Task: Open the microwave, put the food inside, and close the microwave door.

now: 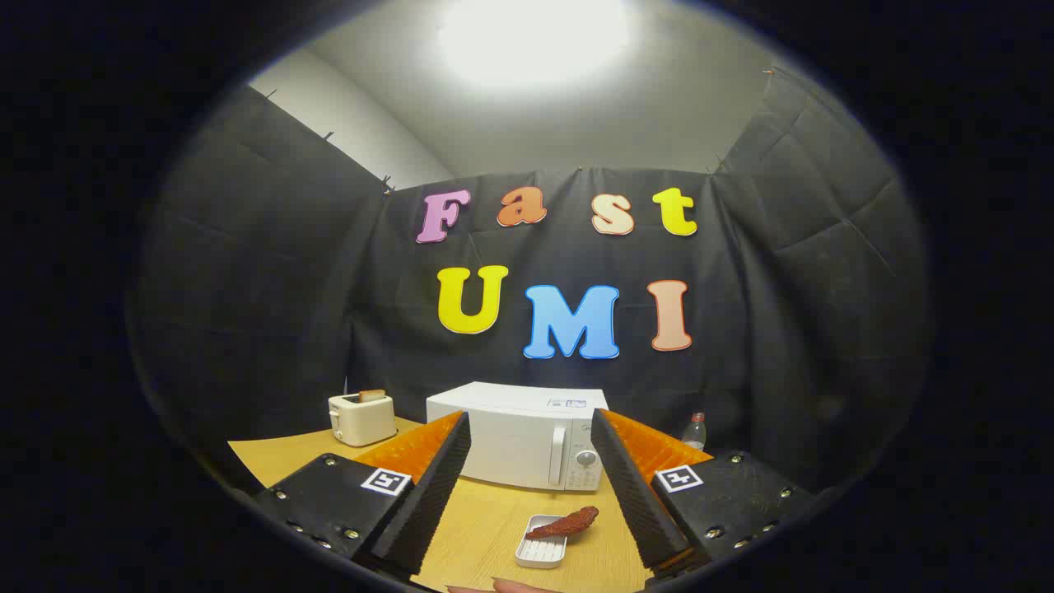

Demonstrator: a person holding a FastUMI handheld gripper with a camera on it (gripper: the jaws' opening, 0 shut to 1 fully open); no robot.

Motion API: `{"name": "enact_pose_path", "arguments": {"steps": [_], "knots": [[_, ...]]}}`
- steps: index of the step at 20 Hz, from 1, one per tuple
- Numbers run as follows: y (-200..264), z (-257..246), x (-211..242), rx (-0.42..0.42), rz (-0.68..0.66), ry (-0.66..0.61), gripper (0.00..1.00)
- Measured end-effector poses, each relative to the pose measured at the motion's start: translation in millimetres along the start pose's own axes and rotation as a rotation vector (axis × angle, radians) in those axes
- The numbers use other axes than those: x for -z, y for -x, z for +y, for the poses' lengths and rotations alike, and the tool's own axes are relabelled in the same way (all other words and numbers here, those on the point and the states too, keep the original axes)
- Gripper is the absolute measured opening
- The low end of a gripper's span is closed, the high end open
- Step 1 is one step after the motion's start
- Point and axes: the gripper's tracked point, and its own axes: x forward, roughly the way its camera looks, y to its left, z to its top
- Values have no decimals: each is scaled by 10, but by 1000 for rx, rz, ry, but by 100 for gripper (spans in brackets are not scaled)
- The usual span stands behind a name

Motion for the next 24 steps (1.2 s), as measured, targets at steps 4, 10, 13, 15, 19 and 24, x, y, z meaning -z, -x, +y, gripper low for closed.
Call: {"name": "enact_pose_path", "arguments": {"steps": [4,10,13,15,19,24], "knots": [[2,-12,-3,-6,-2,-7,92],[-2,-12,3,-10,1,-1,92],[1,-6,1,-12,1,-5,92],[-7,-16,1,-13,2,-6,92],[-16,-17,12,-11,5,-6,92],[-20,1,38,-13,8,3,92]]}}
